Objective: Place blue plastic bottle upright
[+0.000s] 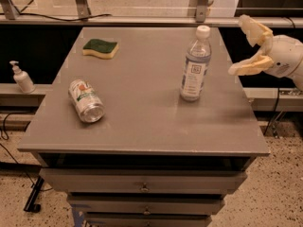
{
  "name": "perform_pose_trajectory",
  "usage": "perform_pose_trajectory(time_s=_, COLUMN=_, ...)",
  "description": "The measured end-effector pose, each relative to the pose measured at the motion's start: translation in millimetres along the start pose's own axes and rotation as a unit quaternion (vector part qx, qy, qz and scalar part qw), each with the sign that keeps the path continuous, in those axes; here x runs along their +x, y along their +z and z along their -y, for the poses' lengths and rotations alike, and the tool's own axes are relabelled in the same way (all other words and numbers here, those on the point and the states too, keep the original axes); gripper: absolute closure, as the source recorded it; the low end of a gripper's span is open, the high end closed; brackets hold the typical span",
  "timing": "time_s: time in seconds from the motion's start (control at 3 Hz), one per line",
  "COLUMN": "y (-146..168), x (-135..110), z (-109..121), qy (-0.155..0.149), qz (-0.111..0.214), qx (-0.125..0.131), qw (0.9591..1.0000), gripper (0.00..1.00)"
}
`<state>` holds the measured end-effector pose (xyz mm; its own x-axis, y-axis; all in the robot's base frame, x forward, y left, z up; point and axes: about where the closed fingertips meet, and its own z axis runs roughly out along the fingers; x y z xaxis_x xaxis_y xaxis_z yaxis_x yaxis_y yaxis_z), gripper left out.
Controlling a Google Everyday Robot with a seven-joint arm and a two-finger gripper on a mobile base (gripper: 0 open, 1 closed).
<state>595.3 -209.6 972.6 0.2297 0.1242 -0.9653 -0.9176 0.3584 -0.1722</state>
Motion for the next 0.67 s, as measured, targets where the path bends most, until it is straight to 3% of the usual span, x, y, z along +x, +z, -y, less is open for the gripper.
perform_pose_trajectory(time_s=0.33, y=-46.4, x=-59.9, z=20.3, qy=-0.059, qz=-0.019, qx=0.069, qw=0.9957, gripper=0.0)
perform_pose_trajectory(time_s=0.67, y=-50.7, x=-69.5, z=23.1, qy=-0.067, qz=-0.019, qx=0.076, qw=0.9946, gripper=0.0)
